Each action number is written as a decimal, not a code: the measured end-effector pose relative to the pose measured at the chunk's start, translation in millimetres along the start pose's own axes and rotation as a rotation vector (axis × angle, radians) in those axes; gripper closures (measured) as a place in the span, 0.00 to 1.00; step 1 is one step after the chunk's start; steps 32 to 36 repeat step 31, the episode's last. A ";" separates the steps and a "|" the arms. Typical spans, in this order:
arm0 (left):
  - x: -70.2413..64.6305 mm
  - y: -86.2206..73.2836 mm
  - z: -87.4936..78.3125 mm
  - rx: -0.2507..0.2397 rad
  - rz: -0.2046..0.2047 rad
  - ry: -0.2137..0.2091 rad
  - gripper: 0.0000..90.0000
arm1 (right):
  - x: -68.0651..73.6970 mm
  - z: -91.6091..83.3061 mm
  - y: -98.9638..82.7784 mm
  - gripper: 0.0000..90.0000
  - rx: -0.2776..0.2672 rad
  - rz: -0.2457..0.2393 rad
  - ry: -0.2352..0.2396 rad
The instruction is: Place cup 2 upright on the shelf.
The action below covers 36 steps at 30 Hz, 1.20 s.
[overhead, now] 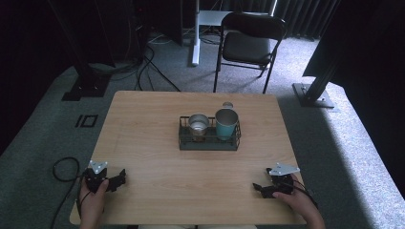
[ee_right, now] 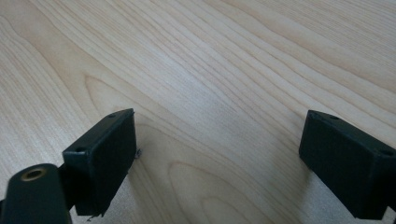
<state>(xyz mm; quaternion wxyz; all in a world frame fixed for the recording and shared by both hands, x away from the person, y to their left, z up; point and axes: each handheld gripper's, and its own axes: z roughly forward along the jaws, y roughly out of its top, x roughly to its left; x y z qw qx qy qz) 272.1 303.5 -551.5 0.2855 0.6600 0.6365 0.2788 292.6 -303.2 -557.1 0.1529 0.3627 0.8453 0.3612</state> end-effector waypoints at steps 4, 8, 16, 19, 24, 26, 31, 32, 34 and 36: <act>1.8 -1.4 2.2 0.033 -0.011 0.020 0.10 | 0.0 0.0 0.0 0.12 0.000 0.000 0.000; 2.6 -1.0 3.0 0.047 -0.028 0.030 0.10 | 0.0 0.0 0.0 0.12 0.000 0.000 0.000; 2.4 0.3 4.8 0.048 -0.032 0.033 0.09 | 0.0 0.0 0.0 0.12 0.000 0.000 0.000; 2.0 0.4 5.1 0.046 -0.037 0.036 0.09 | 0.0 0.0 0.0 0.12 0.000 0.000 0.000; -0.1 0.7 5.4 0.046 -0.052 0.052 0.09 | 0.0 0.0 0.0 0.12 0.000 0.000 0.000; -0.7 0.9 5.7 0.046 -0.056 0.056 0.09 | 0.0 0.0 0.0 0.12 0.000 0.000 0.000; -1.8 1.5 6.3 0.046 -0.065 0.065 0.09 | 0.0 0.0 0.0 0.12 0.000 0.000 0.000; -1.8 1.5 6.3 0.046 -0.065 0.065 0.09 | 0.0 0.0 0.0 0.12 0.000 0.000 0.000; -1.8 1.5 6.3 0.046 -0.065 0.065 0.09 | 0.0 0.0 0.0 0.12 0.000 0.000 0.000; -1.8 1.5 6.3 0.046 -0.065 0.065 0.09 | 0.0 0.0 0.0 0.12 0.000 0.000 0.000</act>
